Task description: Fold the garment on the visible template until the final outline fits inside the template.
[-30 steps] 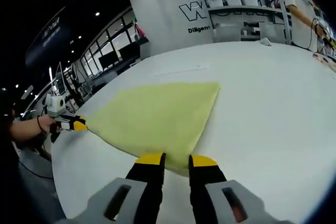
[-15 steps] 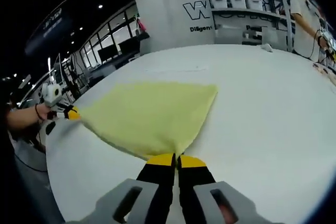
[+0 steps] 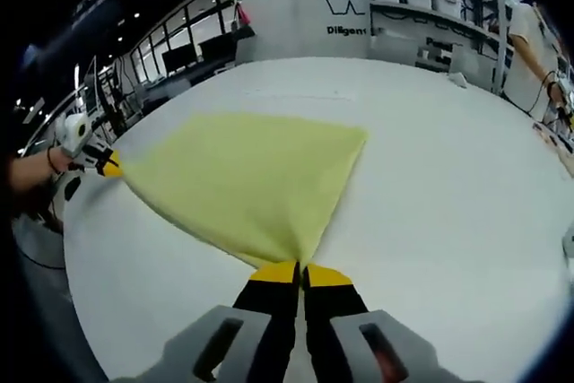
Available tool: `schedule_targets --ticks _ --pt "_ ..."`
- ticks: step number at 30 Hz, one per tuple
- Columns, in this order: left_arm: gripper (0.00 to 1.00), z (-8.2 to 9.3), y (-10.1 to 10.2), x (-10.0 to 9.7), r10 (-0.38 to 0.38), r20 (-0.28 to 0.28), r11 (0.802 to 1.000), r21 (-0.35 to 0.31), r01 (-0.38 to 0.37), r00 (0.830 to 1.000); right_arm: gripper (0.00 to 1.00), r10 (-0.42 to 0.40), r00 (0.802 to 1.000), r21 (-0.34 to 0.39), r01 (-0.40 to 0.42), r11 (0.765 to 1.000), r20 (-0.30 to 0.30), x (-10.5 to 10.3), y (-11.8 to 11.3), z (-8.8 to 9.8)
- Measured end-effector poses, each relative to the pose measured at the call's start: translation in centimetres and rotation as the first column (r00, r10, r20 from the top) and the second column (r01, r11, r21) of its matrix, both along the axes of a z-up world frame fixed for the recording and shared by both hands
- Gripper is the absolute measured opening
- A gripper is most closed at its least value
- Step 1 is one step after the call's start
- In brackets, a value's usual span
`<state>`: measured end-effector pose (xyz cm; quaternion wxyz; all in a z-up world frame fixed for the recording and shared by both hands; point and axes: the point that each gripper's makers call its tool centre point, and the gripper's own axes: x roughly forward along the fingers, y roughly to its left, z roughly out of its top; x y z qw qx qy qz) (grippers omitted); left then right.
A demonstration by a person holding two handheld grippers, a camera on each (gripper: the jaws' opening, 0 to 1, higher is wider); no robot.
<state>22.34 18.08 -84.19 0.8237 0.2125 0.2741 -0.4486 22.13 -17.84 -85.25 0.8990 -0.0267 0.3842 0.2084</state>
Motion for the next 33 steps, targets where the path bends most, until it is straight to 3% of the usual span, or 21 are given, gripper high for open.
schedule_targets --ticks 5,7,9,11,12,15,18,19,24,26,29,30,33 --pt "0.01 1.2 -0.4 -0.6 0.029 -0.009 0.998 -0.059 -0.030 1.000 0.00 -0.050 0.998 0.029 0.049 0.998 0.026 0.0 -0.3 1.3" --pt "0.02 1.4 0.4 -0.4 0.072 0.008 0.996 -0.050 -0.071 0.997 0.01 -0.074 0.996 0.032 0.073 0.997 0.043 0.0 -0.9 1.9" --pt "0.02 1.4 1.5 -0.5 0.118 -0.005 0.993 -0.022 -0.118 0.993 0.06 -0.161 0.987 0.042 0.159 0.986 0.029 -0.5 -1.6 2.6" --pt "0.03 2.2 1.9 -0.4 0.140 0.019 0.989 -0.046 -0.139 0.990 0.03 -0.140 0.990 0.008 0.139 0.990 0.037 -0.9 -1.5 2.9" --pt "0.03 2.7 2.1 -0.5 0.177 0.004 0.981 -0.086 -0.176 0.984 0.02 -0.123 0.990 -0.004 0.124 0.992 0.062 -1.0 -1.2 3.2" --pt "0.02 3.2 2.7 -0.8 0.213 0.010 0.973 -0.088 -0.212 0.977 0.02 -0.136 0.987 -0.008 0.137 0.991 0.081 -1.4 -0.9 3.7" --pt "0.02 4.1 3.1 -1.2 0.275 0.015 0.956 -0.105 -0.272 0.961 0.02 -0.156 0.982 0.009 0.156 0.988 0.103 -1.5 -0.4 4.2" --pt "0.02 4.6 3.3 -1.3 0.313 0.011 0.941 -0.137 -0.309 0.950 0.02 -0.172 0.978 0.030 0.169 0.985 0.121 -1.6 0.0 4.7" --pt "0.04 6.1 3.6 -2.4 0.380 0.002 0.907 -0.199 -0.372 0.925 0.02 -0.198 0.967 0.056 0.191 0.980 0.161 -2.3 0.9 5.9" --pt "0.04 6.4 3.7 -3.1 0.387 0.001 0.903 -0.204 -0.379 0.922 0.04 -0.211 0.962 0.063 0.203 0.977 0.176 -2.8 1.4 6.4" --pt "0.05 6.9 3.6 -4.3 0.437 -0.031 0.868 -0.245 -0.431 0.899 0.04 -0.232 0.957 0.072 0.223 0.972 0.176 -3.8 2.2 6.7" --pt "0.06 7.0 3.6 -4.7 0.432 -0.028 0.872 -0.244 -0.425 0.901 0.04 -0.235 0.956 0.070 0.226 0.972 0.177 -4.1 2.5 6.8" --pt "0.10 7.4 3.8 -5.6 0.466 -0.004 0.860 -0.235 -0.454 0.885 0.05 -0.244 0.953 0.058 0.238 0.970 0.178 -5.5 3.5 6.8"
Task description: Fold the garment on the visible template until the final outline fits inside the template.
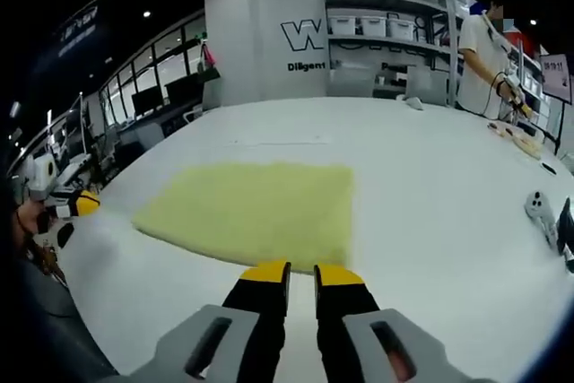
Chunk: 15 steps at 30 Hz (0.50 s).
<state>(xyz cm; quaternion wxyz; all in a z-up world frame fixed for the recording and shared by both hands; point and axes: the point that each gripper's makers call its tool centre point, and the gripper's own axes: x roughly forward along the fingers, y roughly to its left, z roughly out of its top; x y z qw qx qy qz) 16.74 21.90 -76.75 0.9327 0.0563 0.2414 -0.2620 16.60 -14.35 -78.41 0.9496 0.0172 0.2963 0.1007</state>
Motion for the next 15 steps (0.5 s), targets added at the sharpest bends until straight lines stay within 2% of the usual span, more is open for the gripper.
schedule_targets --ticks 2,8,10,15 --pt "0.14 0.6 0.2 -0.8 0.052 0.004 0.998 -0.023 -0.052 0.999 0.07 -0.011 1.000 0.014 0.011 1.000 0.000 -0.9 0.5 0.1" --pt "0.21 1.7 0.4 -2.2 0.122 0.018 0.990 -0.067 -0.121 0.992 0.18 -0.065 0.998 0.058 0.065 0.996 0.004 -2.8 1.2 0.7" --pt "0.25 2.3 0.5 -2.8 0.160 0.020 0.981 -0.112 -0.157 0.987 0.23 -0.085 0.996 0.058 0.084 0.995 0.010 -3.6 1.3 1.1" --pt "0.35 2.5 0.8 -3.6 0.181 0.036 0.980 -0.092 -0.177 0.983 0.34 -0.102 0.995 0.021 0.102 0.995 -0.004 -4.6 1.4 1.1"
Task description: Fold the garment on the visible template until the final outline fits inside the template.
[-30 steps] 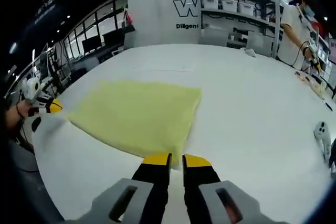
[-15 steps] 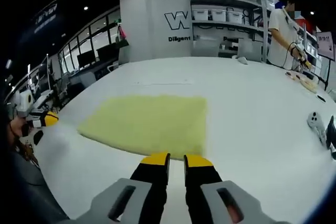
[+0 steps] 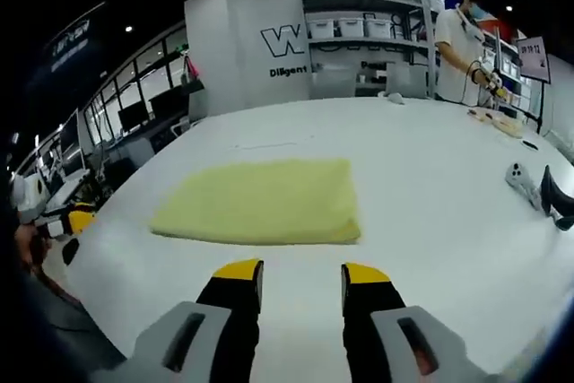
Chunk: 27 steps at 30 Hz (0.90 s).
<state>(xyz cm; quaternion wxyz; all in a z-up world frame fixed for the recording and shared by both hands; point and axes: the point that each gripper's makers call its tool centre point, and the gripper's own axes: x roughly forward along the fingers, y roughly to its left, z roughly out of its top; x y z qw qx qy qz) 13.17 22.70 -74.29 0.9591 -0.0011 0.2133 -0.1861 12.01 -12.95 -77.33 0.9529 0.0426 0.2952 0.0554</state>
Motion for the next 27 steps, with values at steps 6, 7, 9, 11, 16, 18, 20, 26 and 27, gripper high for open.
schedule_targets --ticks 6,7,9,11,16,18,20,26,27 --pt "0.63 0.5 1.1 -0.6 0.076 0.006 0.997 -0.015 -0.076 0.997 0.64 -0.028 1.000 -0.009 0.028 1.000 -0.005 -1.1 0.6 0.5" --pt "0.69 0.8 1.3 -0.7 0.099 0.014 0.995 -0.022 -0.099 0.995 0.69 -0.033 0.999 -0.017 0.033 0.999 0.014 -1.1 0.6 0.7" --pt "0.76 0.9 1.6 -1.0 0.115 0.011 0.993 -0.033 -0.115 0.993 0.78 -0.036 0.998 -0.028 0.037 0.999 0.050 -1.1 0.7 1.1" --pt "0.83 0.9 1.9 -1.1 0.126 0.008 0.992 -0.025 -0.126 0.992 0.84 -0.037 0.999 -0.027 0.038 0.999 0.034 -1.4 0.9 0.9" --pt "0.97 1.3 2.6 -1.8 0.155 0.017 0.988 -0.028 -0.155 0.988 0.96 -0.052 0.998 0.026 0.051 0.998 0.026 -2.1 1.5 0.8" --pt "0.99 1.4 2.6 -2.1 0.162 0.016 0.986 -0.029 -0.162 0.987 0.99 -0.054 0.998 0.024 0.053 0.998 0.022 -2.4 1.5 0.8" --pt "0.99 1.6 2.8 -2.4 0.172 0.014 0.985 -0.026 -0.172 0.985 0.99 -0.061 0.998 0.023 0.060 0.998 0.021 -2.8 1.4 1.0" --pt "0.99 2.2 2.9 -3.0 0.173 0.021 0.984 -0.038 -0.172 0.985 0.99 -0.052 0.999 0.053 0.051 0.997 0.010 -3.4 2.0 1.1" --pt "0.99 2.3 2.9 -3.0 0.173 0.023 0.984 -0.036 -0.172 0.985 0.99 -0.052 0.999 0.054 0.051 0.997 0.010 -3.5 2.1 1.1"
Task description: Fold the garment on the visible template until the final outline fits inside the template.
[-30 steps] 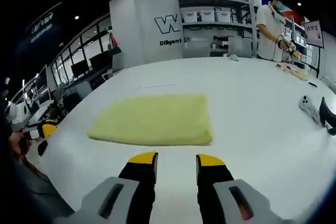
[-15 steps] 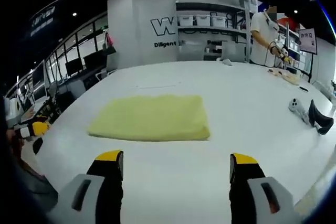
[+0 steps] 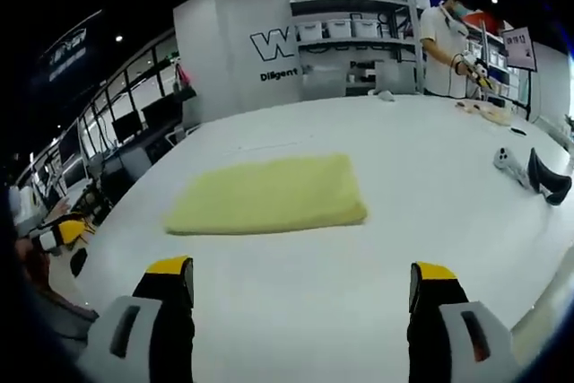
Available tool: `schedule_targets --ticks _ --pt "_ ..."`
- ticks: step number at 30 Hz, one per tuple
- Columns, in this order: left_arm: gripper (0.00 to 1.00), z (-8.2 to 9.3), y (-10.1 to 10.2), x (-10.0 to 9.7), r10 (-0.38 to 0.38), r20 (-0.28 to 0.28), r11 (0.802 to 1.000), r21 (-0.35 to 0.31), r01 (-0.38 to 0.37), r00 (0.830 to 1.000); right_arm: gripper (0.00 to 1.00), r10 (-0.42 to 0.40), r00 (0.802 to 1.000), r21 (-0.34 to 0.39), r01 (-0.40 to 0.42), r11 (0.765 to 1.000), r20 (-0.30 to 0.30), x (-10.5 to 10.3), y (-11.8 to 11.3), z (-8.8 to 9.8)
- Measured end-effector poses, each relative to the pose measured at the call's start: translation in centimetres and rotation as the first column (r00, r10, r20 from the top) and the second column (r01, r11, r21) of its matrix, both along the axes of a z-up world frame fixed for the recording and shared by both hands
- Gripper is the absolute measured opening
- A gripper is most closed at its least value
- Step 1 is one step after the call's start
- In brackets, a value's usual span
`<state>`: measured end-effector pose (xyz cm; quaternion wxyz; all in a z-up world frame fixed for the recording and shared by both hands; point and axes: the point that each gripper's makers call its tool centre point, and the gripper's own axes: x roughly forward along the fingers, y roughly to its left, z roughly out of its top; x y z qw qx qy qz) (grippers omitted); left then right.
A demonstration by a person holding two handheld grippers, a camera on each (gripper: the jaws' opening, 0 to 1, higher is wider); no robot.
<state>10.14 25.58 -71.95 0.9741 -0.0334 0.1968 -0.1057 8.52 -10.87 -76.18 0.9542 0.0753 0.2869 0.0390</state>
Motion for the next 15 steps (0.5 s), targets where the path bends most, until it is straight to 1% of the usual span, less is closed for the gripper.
schedule_targets --ticks 11,15 --pt "0.99 0.70 0.04 -0.29 -0.003 0.013 1.000 -0.006 0.003 1.000 0.99 0.004 1.000 0.005 -0.004 1.000 0.001 -0.58 0.44 0.33" --pt "0.99 0.56 0.05 -0.31 -0.004 0.008 1.000 -0.005 0.005 1.000 0.99 0.009 1.000 0.002 -0.009 1.000 0.003 -0.65 0.56 0.54"
